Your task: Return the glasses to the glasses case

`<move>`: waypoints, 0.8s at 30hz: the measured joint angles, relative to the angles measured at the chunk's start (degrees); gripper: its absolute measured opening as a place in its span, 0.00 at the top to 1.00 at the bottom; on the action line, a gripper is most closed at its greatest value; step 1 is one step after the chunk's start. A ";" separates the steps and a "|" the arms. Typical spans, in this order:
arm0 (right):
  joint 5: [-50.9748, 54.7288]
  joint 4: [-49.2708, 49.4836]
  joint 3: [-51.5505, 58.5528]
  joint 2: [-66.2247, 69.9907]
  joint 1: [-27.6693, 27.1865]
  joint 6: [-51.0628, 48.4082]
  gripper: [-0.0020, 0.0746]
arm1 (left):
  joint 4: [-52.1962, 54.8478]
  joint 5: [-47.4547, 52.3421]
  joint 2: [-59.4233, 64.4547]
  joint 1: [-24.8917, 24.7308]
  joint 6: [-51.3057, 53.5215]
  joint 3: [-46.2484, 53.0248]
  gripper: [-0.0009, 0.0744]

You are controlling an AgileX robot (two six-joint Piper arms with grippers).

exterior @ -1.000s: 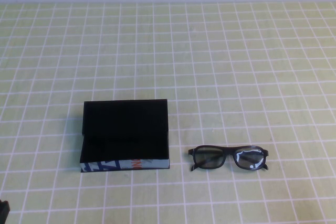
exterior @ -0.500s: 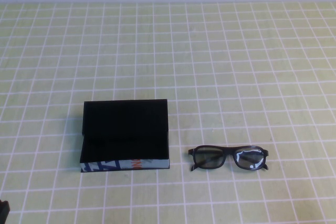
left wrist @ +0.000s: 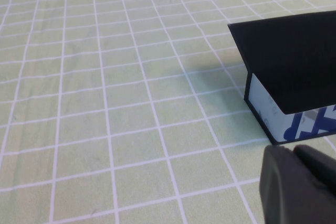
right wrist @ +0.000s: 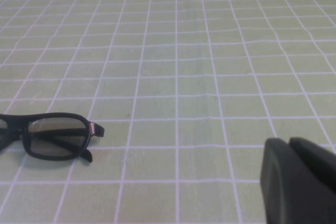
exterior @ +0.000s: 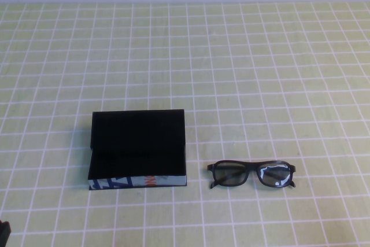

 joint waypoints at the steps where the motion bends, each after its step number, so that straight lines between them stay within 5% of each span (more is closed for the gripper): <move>1: 0.00 0.00 0.00 0.00 0.00 0.00 1.00 | 0.00 0.00 0.00 0.00 0.00 0.00 0.99; 8: 0.00 1.69 0.00 0.00 0.00 0.00 1.00 | 0.00 0.00 0.00 0.00 0.00 0.00 0.99; 18: -4.03 33.19 0.00 0.00 0.00 0.00 1.00 | 0.00 0.00 0.00 0.00 0.00 0.00 0.99; 24: -8.25 40.90 0.00 0.00 0.00 0.00 1.00 | 0.00 0.00 0.00 0.00 0.00 0.00 0.99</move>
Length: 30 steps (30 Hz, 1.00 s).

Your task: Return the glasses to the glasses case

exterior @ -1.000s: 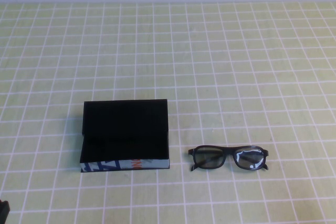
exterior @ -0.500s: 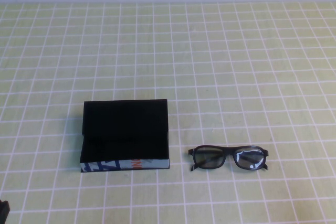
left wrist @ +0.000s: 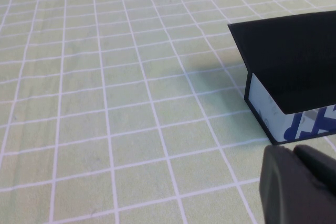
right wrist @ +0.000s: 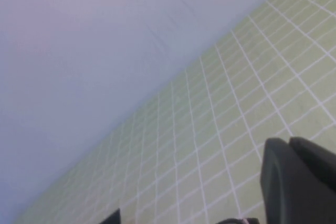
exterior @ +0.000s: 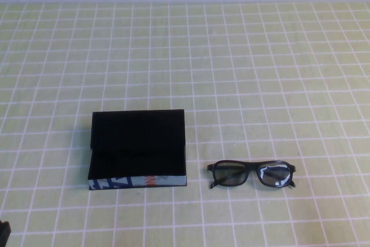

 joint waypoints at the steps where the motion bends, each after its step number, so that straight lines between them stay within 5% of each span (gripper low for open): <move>1: -0.64 2.14 0.00 0.00 0.00 0.00 1.00 | 0.00 0.00 0.00 0.00 0.00 0.00 0.99; 11: -0.45 13.66 -2.04 0.81 0.00 0.00 1.00 | 0.00 0.00 0.00 0.00 0.00 0.00 0.99; 22: 42.17 -13.37 -31.75 34.77 0.00 -0.51 1.00 | 0.00 0.00 0.00 0.00 0.00 0.00 0.99; 30: 50.44 -21.90 -44.00 55.01 1.34 -7.89 1.00 | 0.00 0.00 0.00 0.00 0.00 0.00 0.99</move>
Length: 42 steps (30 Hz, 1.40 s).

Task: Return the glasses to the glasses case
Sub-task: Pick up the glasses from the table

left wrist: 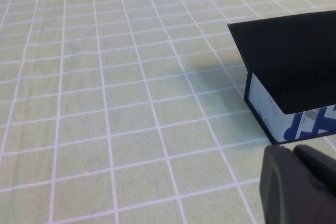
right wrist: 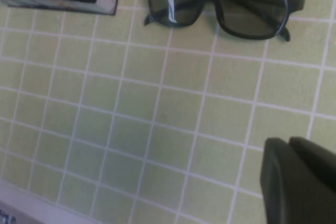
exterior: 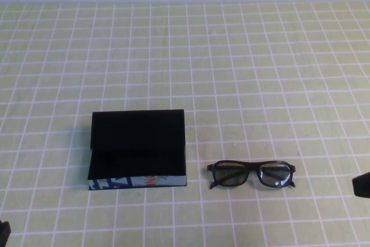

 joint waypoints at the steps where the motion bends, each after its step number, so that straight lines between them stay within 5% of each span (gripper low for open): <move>1: -0.16 -1.01 -1.17 2.17 1.52 -0.46 1.00 | 0.00 0.00 0.00 0.00 0.00 0.00 0.99; 7: -1.28 -10.02 -9.81 15.04 16.88 -3.81 1.00 | 0.00 0.00 0.00 0.00 0.00 0.00 0.99; 13: -0.30 -12.25 -18.75 26.60 25.61 -12.69 1.00 | 0.00 0.00 0.00 0.00 0.00 0.00 0.99; 21: 1.74 -19.57 -26.96 36.61 26.89 -23.57 0.96 | 0.00 0.00 0.00 0.00 0.00 0.00 0.99; 31: 3.27 -23.43 -31.63 44.28 26.89 -40.45 0.47 | 0.00 0.00 0.00 0.00 0.00 0.00 0.99; 42: -1.38 -23.01 -33.82 49.46 26.89 -47.72 0.42 | 0.00 0.00 0.00 0.00 0.00 0.00 0.99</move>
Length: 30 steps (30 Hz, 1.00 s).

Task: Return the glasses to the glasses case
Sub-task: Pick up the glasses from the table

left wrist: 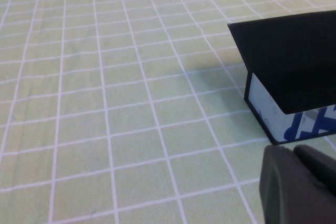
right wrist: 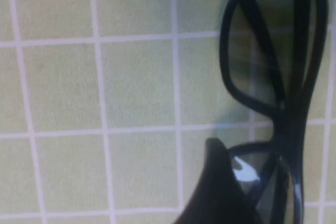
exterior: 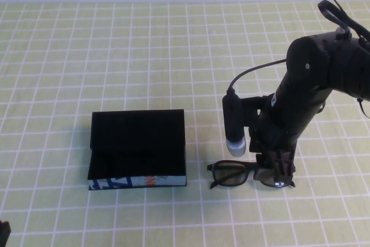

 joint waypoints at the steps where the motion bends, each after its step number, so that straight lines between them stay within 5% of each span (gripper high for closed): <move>1: 0.11 0.41 -0.53 0.57 0.00 -0.09 0.42 | 0.00 0.00 0.00 0.00 0.00 0.00 0.99; 30: 1.78 -0.25 -5.07 8.28 0.12 -0.12 0.42 | 0.00 0.00 0.00 0.00 0.00 0.00 0.99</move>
